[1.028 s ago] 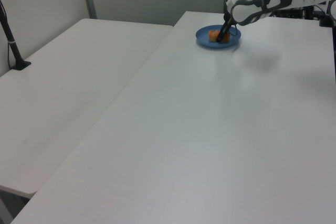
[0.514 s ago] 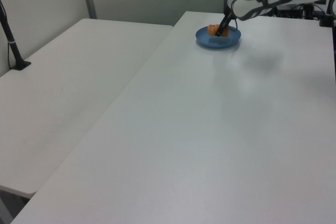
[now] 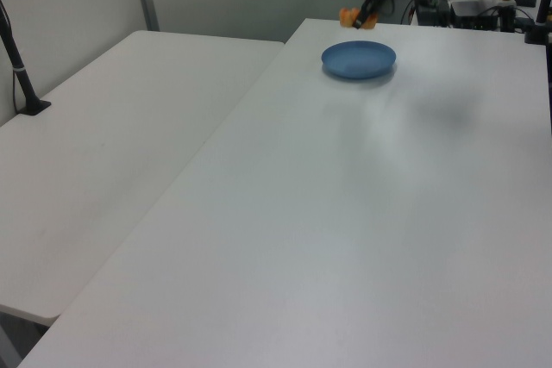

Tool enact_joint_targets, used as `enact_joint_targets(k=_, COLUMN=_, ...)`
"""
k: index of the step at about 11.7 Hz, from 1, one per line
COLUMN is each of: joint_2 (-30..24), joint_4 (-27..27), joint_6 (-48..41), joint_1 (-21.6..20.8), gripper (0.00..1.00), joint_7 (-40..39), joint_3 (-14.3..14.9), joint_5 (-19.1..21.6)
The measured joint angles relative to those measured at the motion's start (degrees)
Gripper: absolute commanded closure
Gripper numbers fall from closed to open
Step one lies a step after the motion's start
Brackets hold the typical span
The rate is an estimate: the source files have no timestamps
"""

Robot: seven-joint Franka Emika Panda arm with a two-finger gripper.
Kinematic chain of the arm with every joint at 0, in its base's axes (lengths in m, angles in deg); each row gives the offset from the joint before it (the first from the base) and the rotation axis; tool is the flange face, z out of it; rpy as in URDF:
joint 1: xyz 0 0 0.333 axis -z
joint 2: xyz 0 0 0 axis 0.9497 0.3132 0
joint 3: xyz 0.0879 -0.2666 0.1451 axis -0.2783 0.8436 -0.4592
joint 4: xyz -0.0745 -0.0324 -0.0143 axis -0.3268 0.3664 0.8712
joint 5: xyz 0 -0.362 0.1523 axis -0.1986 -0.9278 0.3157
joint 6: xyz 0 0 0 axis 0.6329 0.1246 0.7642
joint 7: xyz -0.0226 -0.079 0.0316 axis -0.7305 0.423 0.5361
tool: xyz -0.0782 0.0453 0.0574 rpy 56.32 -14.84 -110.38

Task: Put the bread on the table
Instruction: 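Lift the bread roll off the plate and carry it across the table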

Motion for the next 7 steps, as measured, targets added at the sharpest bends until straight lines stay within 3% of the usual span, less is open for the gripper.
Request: enact_joint_targets(k=7, joint_2=-17.5, joint_4=-14.8, joint_6=-12.5, joint_1=-9.4, gripper=0.48, joint_7=8.3, joint_3=-0.8, joint_5=0.0)
